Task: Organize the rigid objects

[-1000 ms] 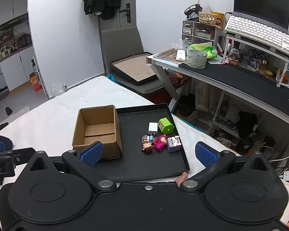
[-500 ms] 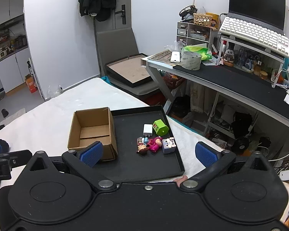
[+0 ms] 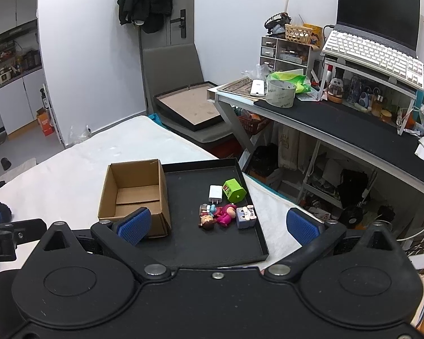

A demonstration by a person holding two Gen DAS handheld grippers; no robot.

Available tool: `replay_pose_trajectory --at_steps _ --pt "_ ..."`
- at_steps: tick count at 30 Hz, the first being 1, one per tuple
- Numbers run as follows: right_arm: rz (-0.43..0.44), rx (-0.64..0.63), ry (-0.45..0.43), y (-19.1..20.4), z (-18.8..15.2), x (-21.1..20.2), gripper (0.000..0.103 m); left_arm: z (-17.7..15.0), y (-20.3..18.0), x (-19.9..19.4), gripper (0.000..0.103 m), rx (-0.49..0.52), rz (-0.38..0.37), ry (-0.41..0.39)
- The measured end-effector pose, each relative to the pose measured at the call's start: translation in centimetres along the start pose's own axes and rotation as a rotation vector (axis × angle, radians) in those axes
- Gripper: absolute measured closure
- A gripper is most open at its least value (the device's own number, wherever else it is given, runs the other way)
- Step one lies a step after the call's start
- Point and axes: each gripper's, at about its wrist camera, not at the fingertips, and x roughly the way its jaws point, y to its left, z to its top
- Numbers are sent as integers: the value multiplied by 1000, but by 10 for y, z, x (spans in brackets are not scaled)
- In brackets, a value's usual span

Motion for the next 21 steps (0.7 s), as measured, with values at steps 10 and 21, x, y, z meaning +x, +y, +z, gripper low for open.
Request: replay_pose_trajectory --at_steps 10,21 --pt "1 1 2 3 -5 1 0 -1 1 0 0 -1 2 -2" --pt "-2 -2 0 4 -7 0 0 -2 3 1 0 -1 2 -1"
